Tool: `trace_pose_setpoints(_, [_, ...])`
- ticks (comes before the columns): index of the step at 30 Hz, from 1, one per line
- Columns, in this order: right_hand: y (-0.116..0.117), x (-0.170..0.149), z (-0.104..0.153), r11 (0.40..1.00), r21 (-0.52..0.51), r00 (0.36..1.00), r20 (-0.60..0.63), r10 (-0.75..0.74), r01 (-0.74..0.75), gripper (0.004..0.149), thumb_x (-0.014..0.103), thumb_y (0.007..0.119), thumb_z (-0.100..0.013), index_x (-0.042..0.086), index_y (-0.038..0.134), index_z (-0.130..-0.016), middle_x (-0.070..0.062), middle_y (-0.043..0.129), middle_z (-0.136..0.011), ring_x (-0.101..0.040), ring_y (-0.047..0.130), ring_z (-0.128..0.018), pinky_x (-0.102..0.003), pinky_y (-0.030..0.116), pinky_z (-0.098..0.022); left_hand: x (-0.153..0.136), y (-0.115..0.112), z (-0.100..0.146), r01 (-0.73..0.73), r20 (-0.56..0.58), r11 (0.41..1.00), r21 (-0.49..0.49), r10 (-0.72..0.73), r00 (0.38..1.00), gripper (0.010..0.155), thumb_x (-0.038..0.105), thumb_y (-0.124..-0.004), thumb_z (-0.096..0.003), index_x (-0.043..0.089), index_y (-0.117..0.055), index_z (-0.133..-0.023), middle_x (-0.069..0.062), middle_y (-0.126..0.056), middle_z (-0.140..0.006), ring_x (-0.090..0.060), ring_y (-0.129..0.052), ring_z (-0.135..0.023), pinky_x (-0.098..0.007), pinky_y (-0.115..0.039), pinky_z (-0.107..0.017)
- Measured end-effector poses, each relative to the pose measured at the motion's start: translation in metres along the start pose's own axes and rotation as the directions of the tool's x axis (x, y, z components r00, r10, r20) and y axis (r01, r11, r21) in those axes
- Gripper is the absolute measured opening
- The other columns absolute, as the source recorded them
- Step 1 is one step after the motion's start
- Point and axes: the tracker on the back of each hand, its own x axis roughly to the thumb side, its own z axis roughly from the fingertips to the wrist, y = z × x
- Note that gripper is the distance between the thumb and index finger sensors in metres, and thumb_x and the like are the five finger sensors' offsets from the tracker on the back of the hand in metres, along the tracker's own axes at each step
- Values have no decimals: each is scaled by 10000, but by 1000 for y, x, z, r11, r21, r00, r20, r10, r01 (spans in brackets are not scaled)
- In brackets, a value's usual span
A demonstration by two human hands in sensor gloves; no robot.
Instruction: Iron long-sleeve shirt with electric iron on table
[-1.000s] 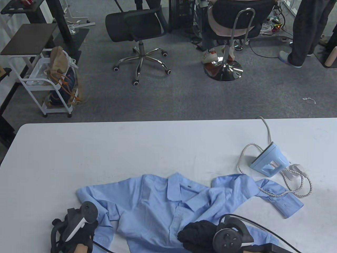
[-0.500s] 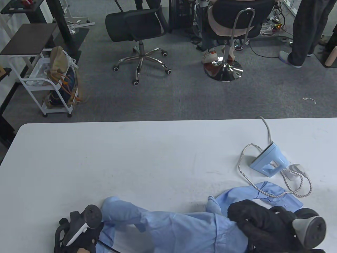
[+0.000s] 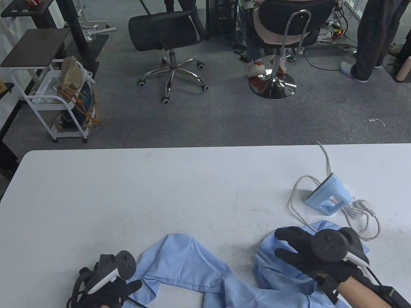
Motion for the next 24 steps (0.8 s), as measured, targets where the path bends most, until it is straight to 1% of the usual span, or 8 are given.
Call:
trace_pose_setpoints(3, [39,12,-35,892,277,933,55,356,-356,802,519,774,-563,199,371,-1179,-266,313,-1197,-624,476,-1031,-797,505,-659,-18,-7,-3,-6,-43,1000,-22,5,999,928,561,-627,-564,99,-138,-1203,-345,-170,-1220,-621,-331,-1135,-846,-222,-672])
trace_pose_setpoints(6, [76,17,-52,743,367,822,128,556,-560,959,594,795,-509,211,229,-1183,-272,192,-1198,-618,383,-1046,-790,482,-676,-27,-24,-11,5,-62,990,-142,-14,998,1028,593,-663,-536,73,-55,-1182,-357,-84,-1201,-634,-292,-1135,-850,-216,-673])
trace_pose_setpoints(9, [90,15,-59,710,410,804,116,583,-573,909,595,735,-483,90,353,-1135,-279,366,-1152,-525,590,-995,-721,581,-656,-28,-29,-11,36,-38,998,-46,-38,999,1003,583,-685,-505,63,-160,-1183,-374,-136,-1197,-648,-307,-1117,-846,-243,-679])
trace_pose_setpoints(11, [86,16,-53,798,285,839,43,543,-531,538,396,811,-545,42,719,-940,-219,675,-1018,-448,812,-842,-685,665,-593,-27,-30,-7,33,-1,995,98,-33,999,805,527,-717,-523,132,-409,-1154,-331,-281,-1210,-594,-417,-1124,-837,-280,-679])
trace_pose_setpoints(12, [85,15,-50,781,258,817,63,574,-569,465,354,832,-535,35,787,-870,-204,765,-948,-402,893,-758,-661,711,-560,-26,-31,-6,26,5,993,119,-26,1000,735,500,-729,-528,142,-495,-1126,-324,-324,-1204,-590,-448,-1117,-836,-294,-677])
trace_pose_setpoints(14, [71,13,-34,739,231,766,54,640,-633,440,360,822,-539,58,794,-857,-187,785,-926,-355,925,-720,-630,740,-552,-26,-31,-3,9,25,986,166,-13,1000,603,451,-747,-551,148,-629,-1058,-288,-403,-1195,-566,-489,-1117,-834,-297,-678])
trace_pose_setpoints(19, [-18,13,49,870,-204,893,-140,428,-449,434,332,839,-533,27,812,-840,-221,795,-906,-363,950,-663,-630,756,-514,-23,-31,0,34,55,972,233,-48,997,516,403,-780,-556,125,-746,-989,-245,-536,-1171,-545,-550,-1108,-836,-310,-670])
trace_pose_setpoints(24, [-104,10,155,623,-598,864,-369,344,-504,432,320,845,-533,16,817,-839,-230,796,-908,-373,951,-660,-638,755,-514,-12,-31,0,43,127,982,186,-68,990,580,436,-780,-551,130,-696,-1036,-274,-481,-1187,-569,-489,-1113,-845,-272,-649])
